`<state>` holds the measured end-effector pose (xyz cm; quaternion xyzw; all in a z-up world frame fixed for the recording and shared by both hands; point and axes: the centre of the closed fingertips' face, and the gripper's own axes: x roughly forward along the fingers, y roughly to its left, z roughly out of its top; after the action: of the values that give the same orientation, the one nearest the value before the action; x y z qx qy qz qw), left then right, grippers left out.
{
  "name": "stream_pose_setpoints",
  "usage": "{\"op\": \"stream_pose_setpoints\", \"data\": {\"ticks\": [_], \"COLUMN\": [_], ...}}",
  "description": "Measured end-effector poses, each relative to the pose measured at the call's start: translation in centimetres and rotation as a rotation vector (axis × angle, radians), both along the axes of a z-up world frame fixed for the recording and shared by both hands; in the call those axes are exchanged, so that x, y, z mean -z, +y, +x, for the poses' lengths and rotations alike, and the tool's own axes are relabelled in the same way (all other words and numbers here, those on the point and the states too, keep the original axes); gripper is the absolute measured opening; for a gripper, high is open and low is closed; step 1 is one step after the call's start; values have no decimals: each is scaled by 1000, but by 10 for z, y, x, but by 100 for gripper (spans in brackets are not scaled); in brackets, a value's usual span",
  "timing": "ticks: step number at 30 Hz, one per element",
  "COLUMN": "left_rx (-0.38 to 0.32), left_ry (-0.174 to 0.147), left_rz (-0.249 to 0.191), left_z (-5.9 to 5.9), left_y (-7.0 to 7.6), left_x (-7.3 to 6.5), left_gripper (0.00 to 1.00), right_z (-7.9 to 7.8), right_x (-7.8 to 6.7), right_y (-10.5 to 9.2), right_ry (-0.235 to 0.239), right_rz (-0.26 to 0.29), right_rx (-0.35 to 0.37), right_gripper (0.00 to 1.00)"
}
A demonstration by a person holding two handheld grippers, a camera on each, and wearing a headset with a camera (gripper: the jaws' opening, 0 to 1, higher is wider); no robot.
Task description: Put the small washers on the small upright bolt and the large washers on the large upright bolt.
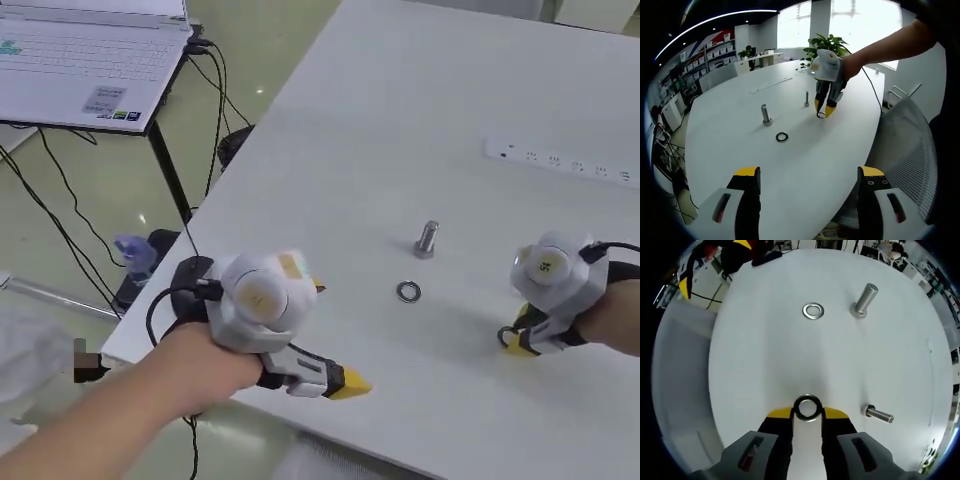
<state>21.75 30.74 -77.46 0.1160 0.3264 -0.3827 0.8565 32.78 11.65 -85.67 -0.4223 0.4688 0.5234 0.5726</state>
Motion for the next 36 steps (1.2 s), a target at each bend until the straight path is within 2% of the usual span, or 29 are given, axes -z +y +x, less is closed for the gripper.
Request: {"op": "stream_pose_setpoints", "data": {"ticks": [8, 20, 27, 33, 36], "left_rx": [-2, -7, -13, -15, -15], "left_ry": [0, -4, -6, -2, -5], "left_rz": [0, 2, -1, -8, -8], "left_z": [-2, 2, 3, 3, 3], "left_y": [0, 3, 5, 6, 6], "left_x": [1, 0, -1, -1, -1], "left_gripper": [79, 80, 80, 80, 81], "right_z": [4, 11, 23, 35, 44], "right_x": [-25, -50, -64, -73, -80], "right_y": [8, 19, 26, 31, 38], "right_ry": [2, -15, -30, -54, -48], "right_rz": [17, 32, 48, 25, 49], "right_rx": [10, 1, -1, -41, -20], "right_gripper": [21, 21, 21, 21, 21]}}
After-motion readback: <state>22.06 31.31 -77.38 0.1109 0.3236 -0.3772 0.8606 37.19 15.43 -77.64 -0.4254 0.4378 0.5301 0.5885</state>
